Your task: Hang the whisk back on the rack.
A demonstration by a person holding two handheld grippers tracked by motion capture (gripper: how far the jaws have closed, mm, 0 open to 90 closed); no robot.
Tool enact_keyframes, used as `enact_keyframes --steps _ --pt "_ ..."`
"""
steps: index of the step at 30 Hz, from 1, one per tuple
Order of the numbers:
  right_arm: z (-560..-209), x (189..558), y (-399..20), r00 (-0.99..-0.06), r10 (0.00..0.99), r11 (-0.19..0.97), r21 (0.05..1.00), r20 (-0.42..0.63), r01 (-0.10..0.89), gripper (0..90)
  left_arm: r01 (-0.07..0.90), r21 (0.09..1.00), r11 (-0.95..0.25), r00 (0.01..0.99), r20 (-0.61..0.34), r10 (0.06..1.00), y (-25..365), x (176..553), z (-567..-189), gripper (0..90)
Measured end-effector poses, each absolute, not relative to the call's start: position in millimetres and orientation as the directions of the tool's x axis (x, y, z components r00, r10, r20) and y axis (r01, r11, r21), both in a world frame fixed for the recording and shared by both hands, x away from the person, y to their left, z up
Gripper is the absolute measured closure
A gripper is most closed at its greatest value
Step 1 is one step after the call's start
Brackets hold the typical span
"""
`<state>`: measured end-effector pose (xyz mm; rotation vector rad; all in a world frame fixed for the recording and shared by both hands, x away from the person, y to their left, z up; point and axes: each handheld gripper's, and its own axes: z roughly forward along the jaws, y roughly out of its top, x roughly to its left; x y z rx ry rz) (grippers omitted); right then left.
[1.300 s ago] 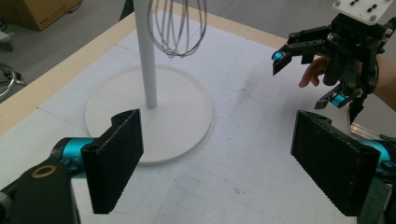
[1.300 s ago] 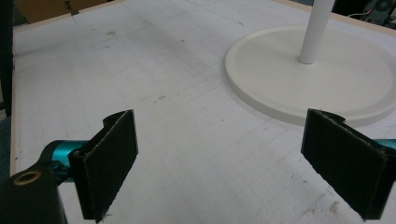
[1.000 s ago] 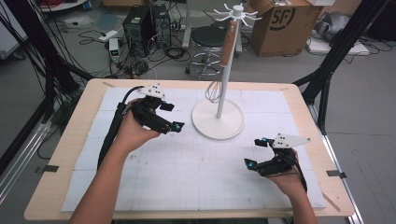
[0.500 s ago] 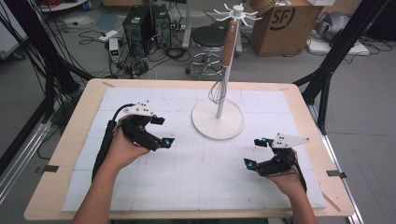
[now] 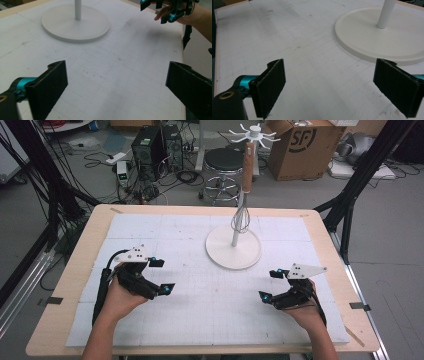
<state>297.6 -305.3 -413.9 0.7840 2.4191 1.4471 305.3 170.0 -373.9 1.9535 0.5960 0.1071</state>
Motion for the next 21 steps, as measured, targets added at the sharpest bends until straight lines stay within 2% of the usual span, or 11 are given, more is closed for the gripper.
enact_keyframes --steps 2,21 --pt "-413.7 297.2 -305.2 -0.835 0.543 0.371 0.867 0.088 0.333 10.0 0.369 0.867 -0.336 0.87 -0.196 0.452 170.9 303.6 -378.8 1.7" --pt "-415.1 296.0 -302.3 -0.832 0.55 0.397 0.854 0.073 0.338 10.0 0.372 0.856 -0.359 0.872 -0.189 0.451 172.2 302.3 -389.1 1.6"
